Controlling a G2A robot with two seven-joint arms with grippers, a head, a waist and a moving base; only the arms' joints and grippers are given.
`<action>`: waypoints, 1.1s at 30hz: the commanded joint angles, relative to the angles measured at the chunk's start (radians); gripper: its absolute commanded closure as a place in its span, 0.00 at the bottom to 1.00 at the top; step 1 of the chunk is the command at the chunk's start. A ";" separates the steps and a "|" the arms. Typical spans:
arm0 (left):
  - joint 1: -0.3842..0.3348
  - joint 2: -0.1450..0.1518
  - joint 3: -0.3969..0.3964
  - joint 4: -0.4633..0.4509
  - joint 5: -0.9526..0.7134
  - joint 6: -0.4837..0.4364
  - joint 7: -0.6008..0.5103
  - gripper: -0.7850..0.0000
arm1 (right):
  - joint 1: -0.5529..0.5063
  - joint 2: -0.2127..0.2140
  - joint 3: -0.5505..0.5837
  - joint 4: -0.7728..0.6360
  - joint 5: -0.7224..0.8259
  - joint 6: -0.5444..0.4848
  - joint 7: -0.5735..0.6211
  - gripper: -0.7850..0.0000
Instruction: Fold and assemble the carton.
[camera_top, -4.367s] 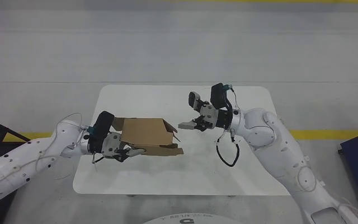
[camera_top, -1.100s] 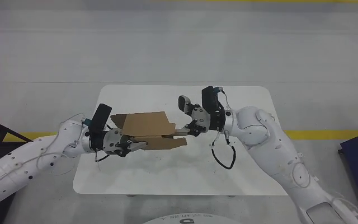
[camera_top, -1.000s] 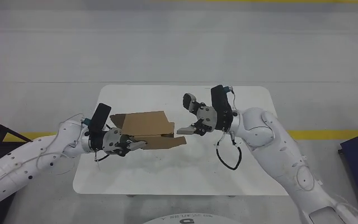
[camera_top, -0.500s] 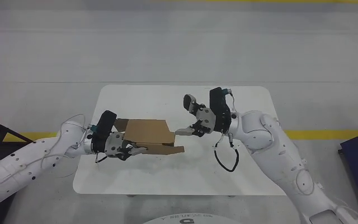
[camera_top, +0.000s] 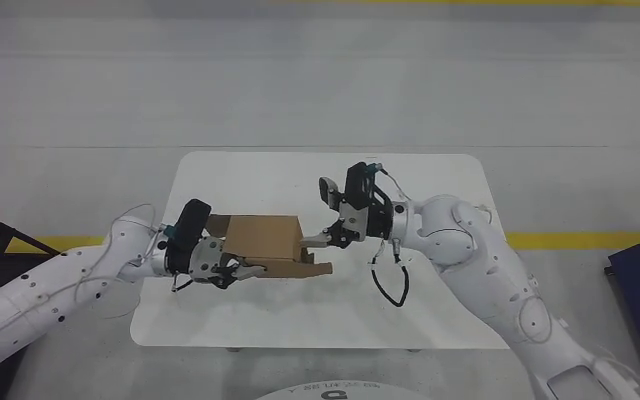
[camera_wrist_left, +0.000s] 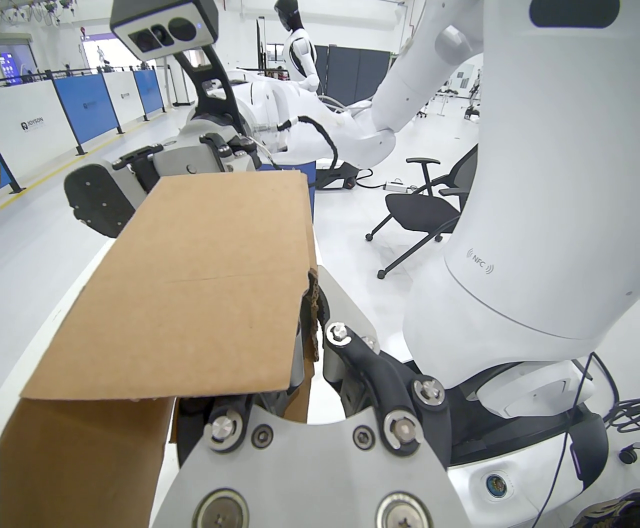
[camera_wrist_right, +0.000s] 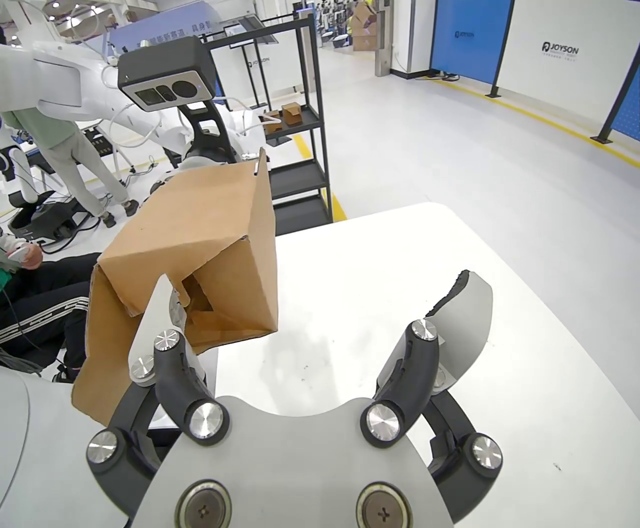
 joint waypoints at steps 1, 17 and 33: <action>0.003 -0.002 0.000 -0.004 0.010 0.000 0.000 1.00 | 0.006 -0.001 -0.010 0.003 0.004 -0.003 0.010 0.00; -0.031 0.018 -0.001 0.026 -0.061 0.000 0.000 1.00 | -0.050 0.010 0.091 -0.013 0.011 -0.065 -0.100 0.00; -0.029 0.041 -0.017 0.003 -0.081 0.000 0.000 1.00 | -0.120 0.018 0.096 -0.104 -0.081 -0.043 -0.074 0.00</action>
